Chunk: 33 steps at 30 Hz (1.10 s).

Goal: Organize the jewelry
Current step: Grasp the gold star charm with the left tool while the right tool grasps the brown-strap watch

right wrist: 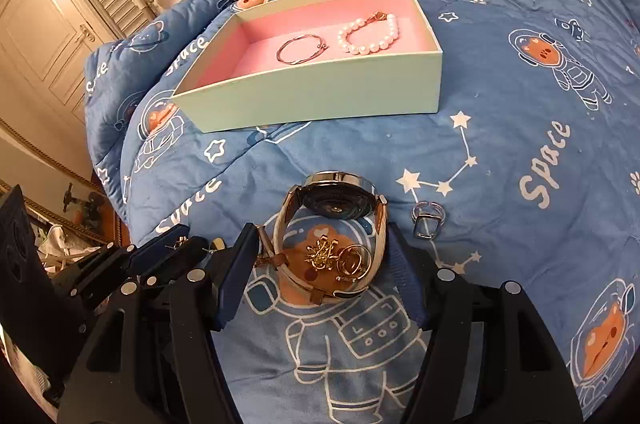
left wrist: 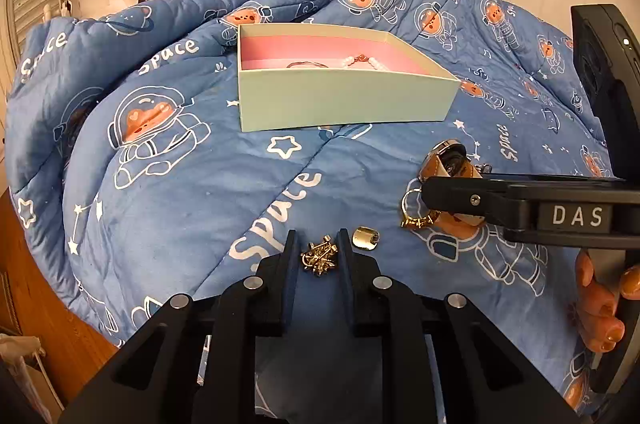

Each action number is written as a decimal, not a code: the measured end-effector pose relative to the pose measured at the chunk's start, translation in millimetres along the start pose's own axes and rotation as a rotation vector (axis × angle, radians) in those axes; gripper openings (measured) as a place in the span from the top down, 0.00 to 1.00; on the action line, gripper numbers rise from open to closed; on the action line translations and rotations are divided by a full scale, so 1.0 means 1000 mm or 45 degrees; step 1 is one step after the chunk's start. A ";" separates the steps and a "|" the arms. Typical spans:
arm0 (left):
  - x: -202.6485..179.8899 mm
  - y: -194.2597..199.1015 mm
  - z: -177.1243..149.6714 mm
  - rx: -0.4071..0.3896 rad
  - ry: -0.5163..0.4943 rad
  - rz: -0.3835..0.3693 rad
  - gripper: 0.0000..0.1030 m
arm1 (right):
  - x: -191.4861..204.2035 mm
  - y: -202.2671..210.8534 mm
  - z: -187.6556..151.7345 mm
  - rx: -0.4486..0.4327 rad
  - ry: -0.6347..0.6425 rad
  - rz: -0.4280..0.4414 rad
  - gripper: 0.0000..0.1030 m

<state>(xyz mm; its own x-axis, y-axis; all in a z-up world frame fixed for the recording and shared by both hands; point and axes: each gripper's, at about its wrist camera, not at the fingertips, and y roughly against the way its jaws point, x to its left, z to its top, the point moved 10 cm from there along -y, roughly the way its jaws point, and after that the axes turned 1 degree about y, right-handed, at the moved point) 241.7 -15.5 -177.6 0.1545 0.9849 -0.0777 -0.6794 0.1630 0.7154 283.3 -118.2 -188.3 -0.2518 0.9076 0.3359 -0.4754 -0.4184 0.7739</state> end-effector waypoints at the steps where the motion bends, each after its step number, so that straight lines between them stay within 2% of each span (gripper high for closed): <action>1: 0.000 0.000 0.000 -0.001 0.000 0.000 0.83 | 0.000 -0.001 0.001 -0.002 -0.011 -0.001 0.37; 7: 0.000 0.000 0.000 -0.004 0.003 0.000 0.83 | -0.003 -0.005 0.007 0.000 -0.094 0.005 0.37; 14: 0.000 0.001 0.001 -0.007 0.017 -0.004 0.83 | -0.005 -0.002 0.008 -0.022 -0.051 -0.023 0.51; 23: -0.001 0.011 0.004 -0.027 0.052 -0.038 0.83 | 0.002 0.017 0.008 -0.080 0.047 0.031 0.52; 33: -0.004 0.033 0.023 -0.066 0.066 -0.087 0.83 | 0.022 0.058 0.020 -0.146 0.192 0.162 0.52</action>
<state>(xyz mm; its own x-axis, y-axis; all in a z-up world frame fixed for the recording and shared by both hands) 235.1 -15.9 -137.9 0.1650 0.9729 -0.1619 -0.7050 0.2311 0.6705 267.1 -122.1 -125.7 -0.4349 0.8352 0.3366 -0.5225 -0.5385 0.6611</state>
